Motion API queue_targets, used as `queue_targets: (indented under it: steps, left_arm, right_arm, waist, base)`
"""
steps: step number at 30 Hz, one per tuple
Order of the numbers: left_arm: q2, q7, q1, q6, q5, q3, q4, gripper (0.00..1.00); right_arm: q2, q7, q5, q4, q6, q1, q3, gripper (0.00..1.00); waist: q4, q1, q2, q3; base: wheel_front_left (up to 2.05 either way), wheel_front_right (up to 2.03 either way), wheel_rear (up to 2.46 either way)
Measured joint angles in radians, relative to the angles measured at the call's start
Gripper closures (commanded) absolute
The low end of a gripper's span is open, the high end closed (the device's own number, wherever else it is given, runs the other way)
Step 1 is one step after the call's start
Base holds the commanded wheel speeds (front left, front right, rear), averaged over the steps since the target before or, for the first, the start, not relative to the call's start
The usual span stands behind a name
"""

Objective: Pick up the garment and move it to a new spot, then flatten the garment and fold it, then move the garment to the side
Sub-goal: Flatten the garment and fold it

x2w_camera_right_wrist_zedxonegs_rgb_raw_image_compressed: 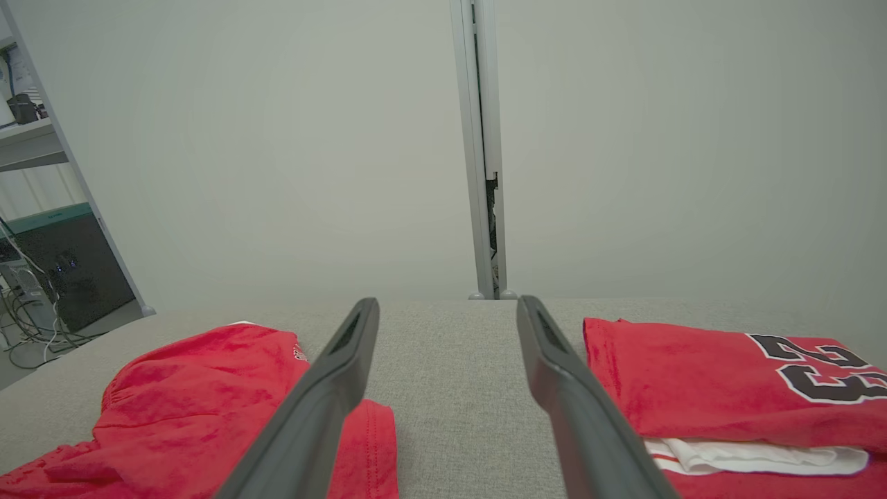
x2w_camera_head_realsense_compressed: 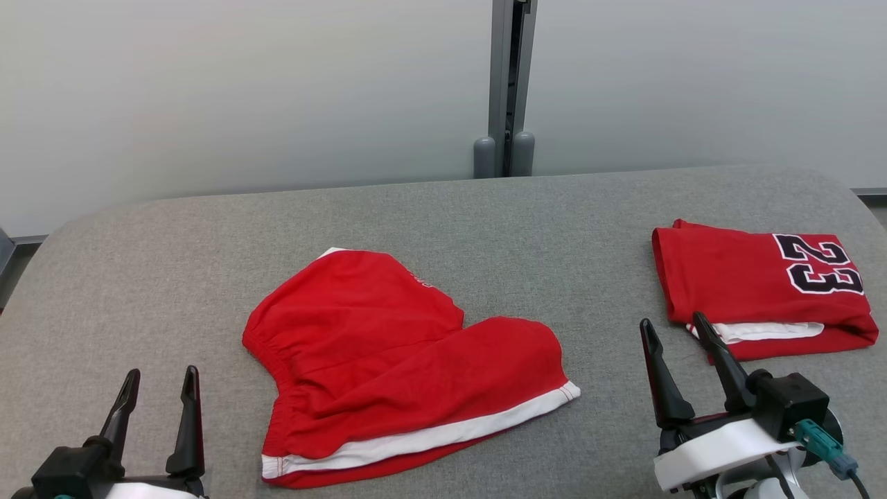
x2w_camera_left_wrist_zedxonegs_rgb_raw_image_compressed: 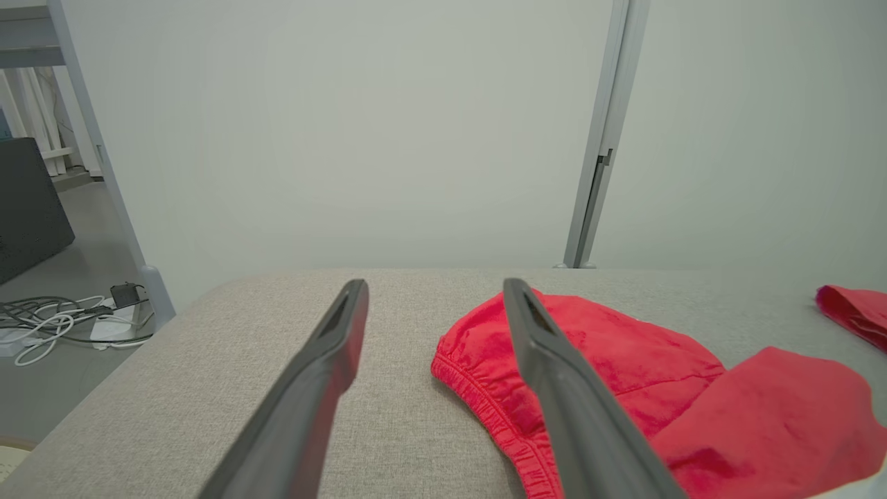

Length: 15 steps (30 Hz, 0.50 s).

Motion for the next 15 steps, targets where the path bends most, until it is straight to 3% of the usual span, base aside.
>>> queue_targets:
  steps: [15]
  left_arm:
    - [-0.045, 0.000, -0.005, -0.051, 0.049, 0.053, 0.026, 0.00]
  right_arm:
    - [0.000, 0.000, 0.002, 0.002, 0.000, -0.001, -0.001, 0.00]
  waist:
    - [-0.001, 0.0000, 0.0000, -0.001]
  base:
    - [0.00, 0.00, 0.00]
